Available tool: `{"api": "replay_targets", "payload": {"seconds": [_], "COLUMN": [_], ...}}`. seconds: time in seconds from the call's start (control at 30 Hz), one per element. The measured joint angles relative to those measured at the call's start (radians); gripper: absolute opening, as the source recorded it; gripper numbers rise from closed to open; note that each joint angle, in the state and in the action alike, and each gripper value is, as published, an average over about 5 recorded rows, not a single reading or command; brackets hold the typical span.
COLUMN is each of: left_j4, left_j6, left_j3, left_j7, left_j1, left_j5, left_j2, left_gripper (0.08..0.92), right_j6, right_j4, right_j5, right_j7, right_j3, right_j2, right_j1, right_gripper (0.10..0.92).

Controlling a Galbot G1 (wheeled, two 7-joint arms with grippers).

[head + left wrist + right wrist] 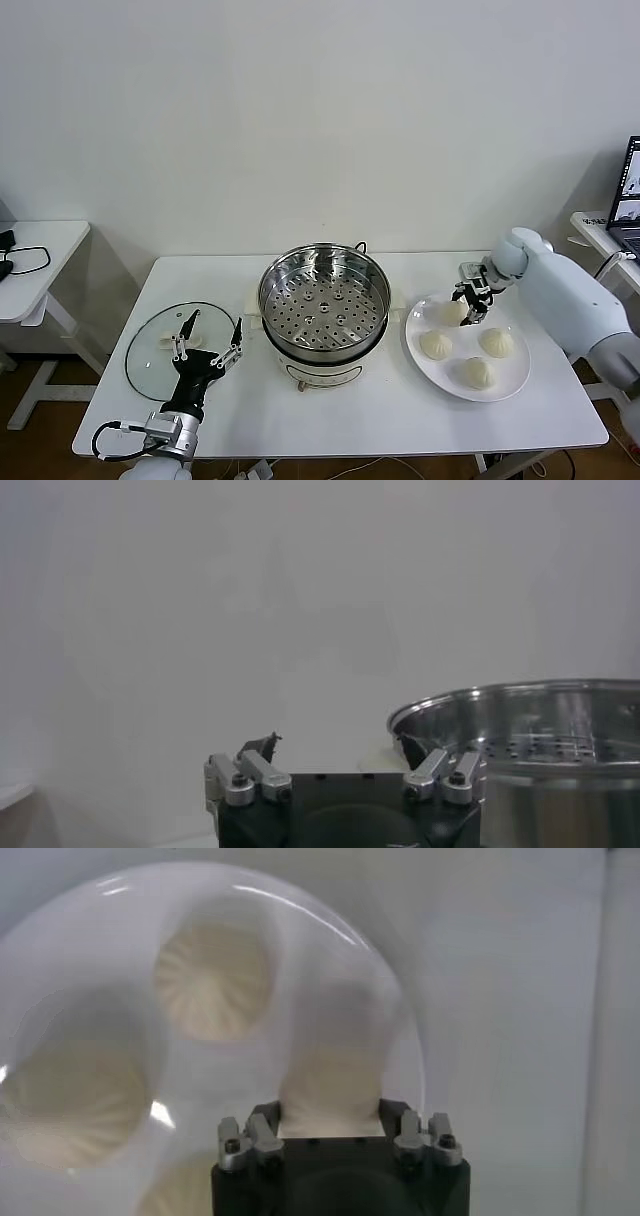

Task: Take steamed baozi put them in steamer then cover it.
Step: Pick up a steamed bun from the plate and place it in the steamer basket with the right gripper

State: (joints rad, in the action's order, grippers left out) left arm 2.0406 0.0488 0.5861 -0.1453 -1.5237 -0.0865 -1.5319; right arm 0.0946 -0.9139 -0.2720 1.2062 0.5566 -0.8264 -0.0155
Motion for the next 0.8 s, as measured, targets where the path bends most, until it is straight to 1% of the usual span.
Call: {"api": "replay_targets", "payload": {"seconds": [0.2,0.37,0.6,0.8], "left_j4": [0.010,0.016,0.018,0.012], "left_j6": [-0.002,-0.006,-0.006,-0.010], "left_j3": [0.000,0.008,0.029,0.052], "left_j7": [0.000,0.001,-0.002,-0.007], "left_j1": [-0.005,-0.009,-0.014,-0.008], "left_j5": [0.000,0.002,0.014,0.029], "left_j2": [0.005,0.006,0.013,0.017], "left_gripper": [0.823,0.823,0.823,0.823], "right_j6": [0.082,0.171,0.288,0.371], "right_j4": [-0.143,-0.270,-0.412,-0.464], "right_j5": [0.114,0.178,0.217,0.217], "right_j7": [0.038,0.063,0.068,0.044], "right_j3": [0.128,0.266,0.454,0.567], "right_j2": [0.069,0.077,0.006,-0.101], "right_j1": [-0.154,-0.330,-0.552,-0.651], "right_gripper": [0.664,0.662,0.662,0.662]}}
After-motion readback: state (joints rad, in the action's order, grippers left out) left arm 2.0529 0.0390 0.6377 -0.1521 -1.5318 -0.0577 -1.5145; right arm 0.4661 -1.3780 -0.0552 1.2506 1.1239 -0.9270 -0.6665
